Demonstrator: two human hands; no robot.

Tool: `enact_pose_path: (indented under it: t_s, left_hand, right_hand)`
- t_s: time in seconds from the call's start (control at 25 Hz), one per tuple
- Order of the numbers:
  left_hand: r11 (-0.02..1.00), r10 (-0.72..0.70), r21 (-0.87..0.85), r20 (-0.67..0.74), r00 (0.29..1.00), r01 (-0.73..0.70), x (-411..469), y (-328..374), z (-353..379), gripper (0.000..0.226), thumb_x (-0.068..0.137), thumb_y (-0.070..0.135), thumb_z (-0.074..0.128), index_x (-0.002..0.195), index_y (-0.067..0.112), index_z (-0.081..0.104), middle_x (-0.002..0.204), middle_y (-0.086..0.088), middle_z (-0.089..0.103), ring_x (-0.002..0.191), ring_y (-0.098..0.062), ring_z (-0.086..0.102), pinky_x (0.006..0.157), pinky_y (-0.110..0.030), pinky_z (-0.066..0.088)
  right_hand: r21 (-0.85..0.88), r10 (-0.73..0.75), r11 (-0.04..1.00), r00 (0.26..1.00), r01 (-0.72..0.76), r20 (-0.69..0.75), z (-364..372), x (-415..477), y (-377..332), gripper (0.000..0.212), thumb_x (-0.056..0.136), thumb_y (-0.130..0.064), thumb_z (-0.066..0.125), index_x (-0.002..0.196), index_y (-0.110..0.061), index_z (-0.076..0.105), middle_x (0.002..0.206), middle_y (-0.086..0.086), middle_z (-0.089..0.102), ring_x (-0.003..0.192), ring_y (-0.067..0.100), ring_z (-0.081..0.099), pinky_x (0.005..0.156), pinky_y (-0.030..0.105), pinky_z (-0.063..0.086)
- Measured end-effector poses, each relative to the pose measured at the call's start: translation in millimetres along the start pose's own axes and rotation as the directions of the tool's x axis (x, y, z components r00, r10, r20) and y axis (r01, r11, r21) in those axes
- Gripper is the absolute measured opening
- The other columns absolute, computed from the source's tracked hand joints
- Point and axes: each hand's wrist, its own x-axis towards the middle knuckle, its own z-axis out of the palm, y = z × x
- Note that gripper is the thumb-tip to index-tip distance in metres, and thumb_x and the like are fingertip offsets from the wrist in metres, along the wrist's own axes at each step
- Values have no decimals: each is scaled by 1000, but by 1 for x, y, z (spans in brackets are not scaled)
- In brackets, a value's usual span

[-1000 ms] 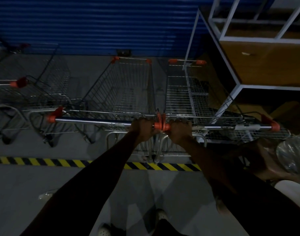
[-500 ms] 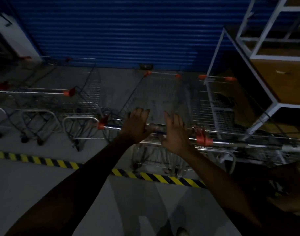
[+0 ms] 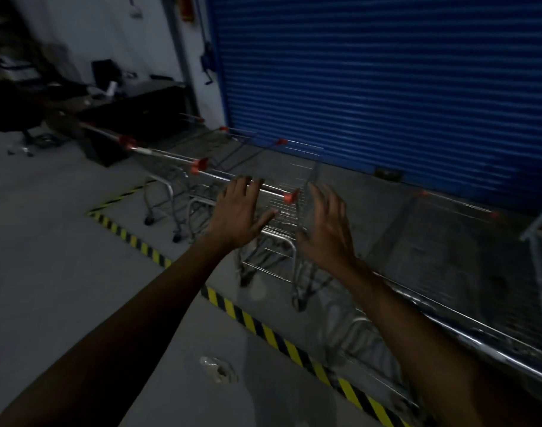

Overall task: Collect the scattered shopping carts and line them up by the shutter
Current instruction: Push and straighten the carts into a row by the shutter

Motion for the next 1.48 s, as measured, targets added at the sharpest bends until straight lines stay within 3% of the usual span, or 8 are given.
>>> enact_pose_path:
  t_s: [0.28, 0.48, 0.84, 1.0, 1.16, 1.32, 1.4, 1.48]
  left_hand:
    - [996, -61, 68, 15, 998, 60, 32, -102, 20, 67, 94, 61, 32, 137, 11, 42, 131, -17, 46, 119, -34, 44, 92, -45, 43]
    - [996, -61, 71, 111, 992, 54, 77, -149, 77, 63, 94, 55, 39, 141, 13, 38, 133, -17, 45, 120, -36, 43, 93, -47, 42]
    - [994, 96, -77, 406, 909, -71, 147, -174, 210, 63, 87, 47, 57, 133, 5, 48, 126, -21, 51, 118, -40, 47, 93, -45, 44]
    - [984, 178, -102, 546, 818, -146, 182, -185, 268, 79, 80, 60, 38, 134, 3, 48, 128, -22, 53, 120, -43, 47, 102, -49, 39]
    - [964, 251, -107, 681, 689, -245, 212, -195, 323, 63, 84, 58, 53, 132, 18, 50, 131, -11, 56, 124, -34, 47, 107, -43, 28]
    - [933, 283, -78, 762, 583, -352, 247, -183, 349, 48, 83, 51, 54, 121, 22, 59, 128, -7, 60, 126, -34, 49, 107, -58, 32]
    - [910, 328, -78, 736, 593, -407, 254, -169, 355, 45, 84, 51, 56, 115, 19, 64, 124, -7, 62, 127, -32, 48, 109, -62, 24]
    - [874, 418, -123, 684, 598, -470, 255, -158, 355, 43, 85, 50, 56, 110, 17, 67, 117, -8, 66, 118, -30, 56, 104, -46, 36]
  right_hand:
    - [14, -64, 998, 994, 63, 90, 96, 85, -13, 85, 77, -32, 68, 148, -19, 24, 152, 14, 27, 135, 35, 30, 105, 54, 38]
    - [-59, 40, 998, 970, -27, 239, 168, 140, 28, 85, 76, -31, 70, 147, -20, 27, 152, 16, 29, 133, 39, 32, 102, 55, 39]
    - [-268, 215, 959, 847, -89, 486, 239, 195, 107, 81, 81, -38, 68, 148, -14, 28, 156, 10, 24, 140, 35, 23, 110, 52, 30]
    - [-361, 342, 922, 730, -139, 592, 268, 209, 129, 68, 88, -30, 62, 146, -13, 33, 155, 6, 27, 147, 33, 11, 113, 56, 21]
    - [-409, 468, 874, 676, -261, 569, 291, 226, 143, 43, 94, -24, 51, 136, -15, 47, 143, 13, 47, 136, 33, 36, 108, 49, 36]
    - [-431, 549, 831, 640, -351, 538, 297, 234, 152, 43, 97, -26, 49, 139, -17, 45, 149, 14, 40, 146, 30, 20, 112, 56, 28]
    - [-457, 585, 804, 644, -380, 493, 291, 234, 158, 40, 98, -22, 47, 136, -13, 48, 150, 16, 38, 142, 33, 28, 112, 51, 30]
    - [-480, 612, 779, 654, -404, 444, 283, 231, 162, 38, 99, -18, 45, 136, -9, 50, 147, 17, 39, 135, 35, 38, 110, 49, 33]
